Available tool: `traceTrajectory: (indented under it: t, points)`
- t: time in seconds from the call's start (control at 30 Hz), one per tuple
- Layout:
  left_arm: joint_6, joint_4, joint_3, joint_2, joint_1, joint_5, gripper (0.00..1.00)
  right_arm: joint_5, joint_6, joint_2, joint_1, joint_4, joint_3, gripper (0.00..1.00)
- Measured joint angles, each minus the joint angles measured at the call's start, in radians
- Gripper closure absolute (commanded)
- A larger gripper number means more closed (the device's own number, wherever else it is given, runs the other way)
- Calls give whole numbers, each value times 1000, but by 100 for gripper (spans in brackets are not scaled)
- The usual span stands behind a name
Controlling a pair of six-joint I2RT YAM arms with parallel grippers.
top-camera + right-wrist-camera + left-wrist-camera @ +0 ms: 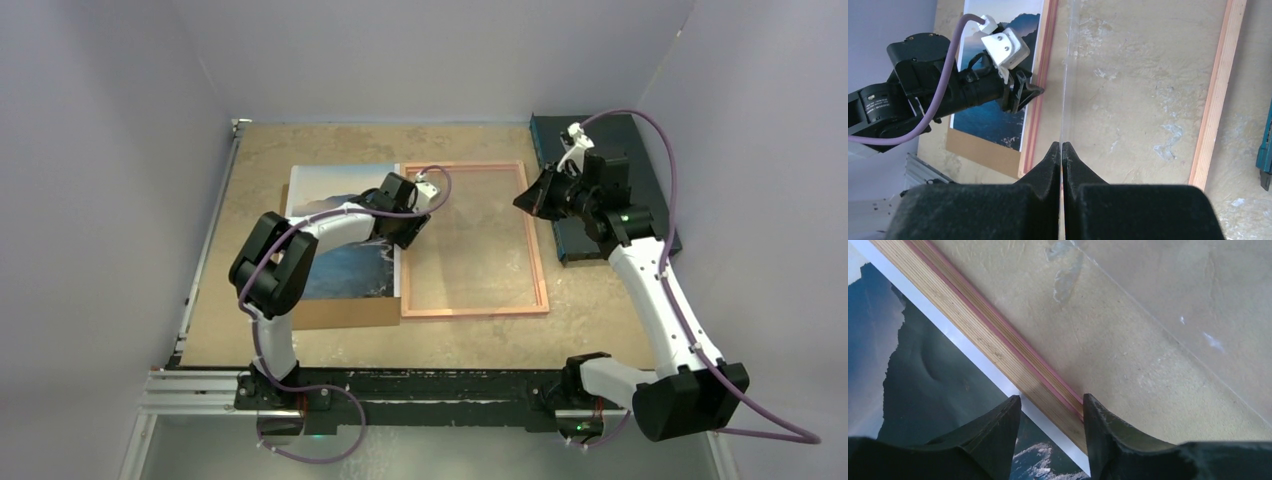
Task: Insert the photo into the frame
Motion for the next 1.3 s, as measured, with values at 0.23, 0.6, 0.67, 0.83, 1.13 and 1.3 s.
traceTrajectory:
  t: [0.23,0.6,0.67,0.83,1.13,1.3]
  points:
    - [-39,72,-68,-26,17,-44,63,-21,1,0,0,15,-10,100]
    - [-26,92,-209,-134,107,-51,63,-79,39,13,0,102,-91,100]
    - [-20,84,-225,-151,117,-51,58,-92,47,13,0,115,-103,100]
    - [-49,47,-252,-190,130,0,38,-114,68,17,0,158,-119,100]
    - [-150,-17,-214,-345,186,197,19,-158,124,49,0,216,-111,100]
    - [-153,-39,-144,-410,258,272,24,-187,194,47,0,286,-79,100]
